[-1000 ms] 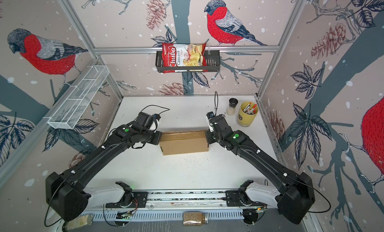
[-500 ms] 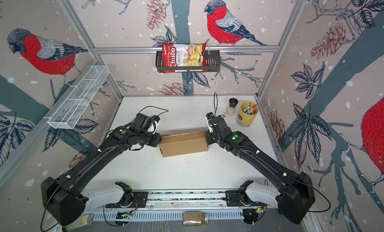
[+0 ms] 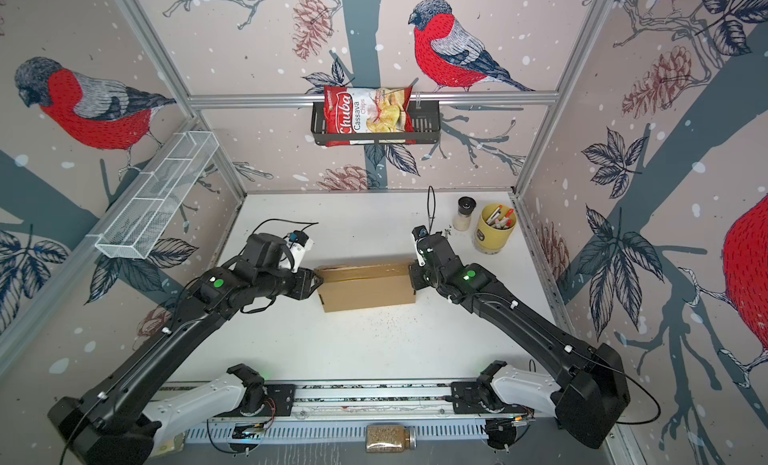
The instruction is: Fold the paper box
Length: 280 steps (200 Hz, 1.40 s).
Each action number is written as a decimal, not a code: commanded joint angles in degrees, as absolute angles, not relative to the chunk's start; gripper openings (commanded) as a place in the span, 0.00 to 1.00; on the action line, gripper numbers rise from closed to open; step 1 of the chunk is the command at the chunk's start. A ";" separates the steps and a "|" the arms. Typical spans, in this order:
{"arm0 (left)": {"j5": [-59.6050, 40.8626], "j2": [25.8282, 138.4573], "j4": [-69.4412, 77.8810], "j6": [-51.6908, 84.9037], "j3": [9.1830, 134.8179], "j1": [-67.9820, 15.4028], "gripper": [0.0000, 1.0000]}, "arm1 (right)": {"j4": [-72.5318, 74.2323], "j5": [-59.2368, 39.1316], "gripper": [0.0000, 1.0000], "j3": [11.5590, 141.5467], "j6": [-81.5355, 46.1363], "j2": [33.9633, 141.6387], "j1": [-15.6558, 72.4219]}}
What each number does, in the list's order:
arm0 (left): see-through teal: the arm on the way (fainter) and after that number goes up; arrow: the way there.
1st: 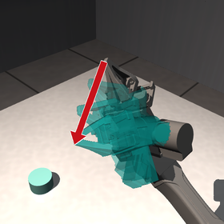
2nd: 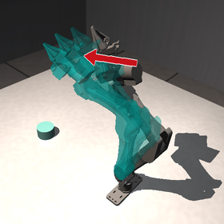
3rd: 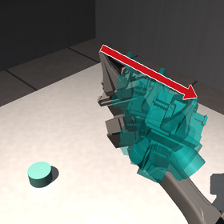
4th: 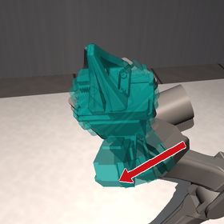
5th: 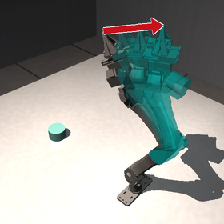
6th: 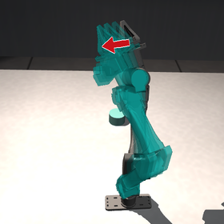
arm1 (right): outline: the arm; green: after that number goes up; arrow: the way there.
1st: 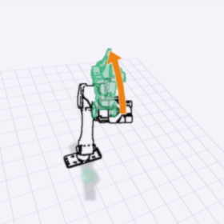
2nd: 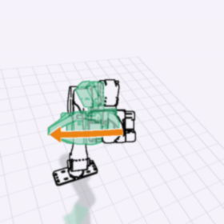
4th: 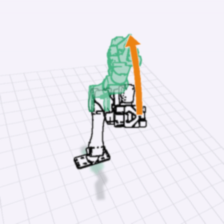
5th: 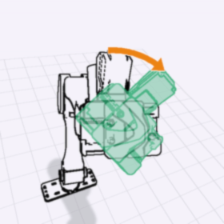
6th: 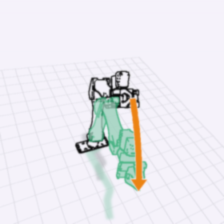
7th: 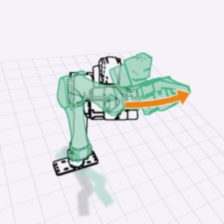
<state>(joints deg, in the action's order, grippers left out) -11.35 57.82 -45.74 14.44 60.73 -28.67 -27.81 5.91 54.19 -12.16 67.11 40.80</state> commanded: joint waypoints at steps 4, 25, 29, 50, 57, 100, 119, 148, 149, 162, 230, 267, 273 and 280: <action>-13.22 57.86 -41.42 17.99 60.61 -27.53 0.47 | -31.67 4.58 0.02 53.64 -13.37 67.00 41.13; -11.15 58.23 -38.44 22.60 60.78 -26.40 0.48 | -31.40 5.07 0.02 53.22 -13.55 66.41 41.22; -10.94 58.19 -37.56 23.48 60.70 -26.02 0.49 | -31.30 5.17 0.02 53.20 -13.54 66.29 41.22; -12.44 58.26 -32.45 27.82 59.13 -24.68 0.51 | -30.90 5.35 0.02 52.96 -13.88 65.83 41.30; -12.35 58.35 -31.35 28.58 58.45 -24.08 0.52 | -30.79 5.34 0.02 52.99 -13.92 65.74 41.31; -17.04 57.45 -25.40 32.09 51.90 -18.44 0.56 | -30.52 5.46 0.02 52.59 -14.17 65.23 41.48; -19.41 56.42 -22.87 33.50 48.78 -16.32 0.57 | -30.26 5.36 0.02 52.35 -14.40 65.28 41.57; -23.76 55.56 -18.96 35.15 45.13 -14.61 0.57 | -30.08 5.45 0.02 52.09 -14.74 65.20 41.92; -23.83 55.55 -18.88 35.24 45.02 -14.60 0.57 | -30.11 5.45 0.02 52.11 -14.75 65.21 41.92; -24.57 55.37 -17.61 35.69 44.11 -14.03 0.59 | -30.06 5.48 0.01 52.04 -14.79 65.21 41.98; -28.67 55.20 -14.18 37.29 39.92 -12.04 0.53 | -26.70 6.93 0.01 49.04 -15.38 63.31 42.67; -29.17 55.20 -14.22 37.18 39.41 -11.69 0.47 | -25.23 7.22 0.02 47.69 -15.71 62.18 43.00; -29.13 55.20 -14.30 37.11 39.22 -11.68 0.46 | -25.12 7.28 0.02 47.63 -15.80 62.24 43.21; -29.06 55.11 -14.33 37.09 38.89 -11.69 0.45 | -24.92 7.44 0.02 47.43 -15.83 62.18 43.44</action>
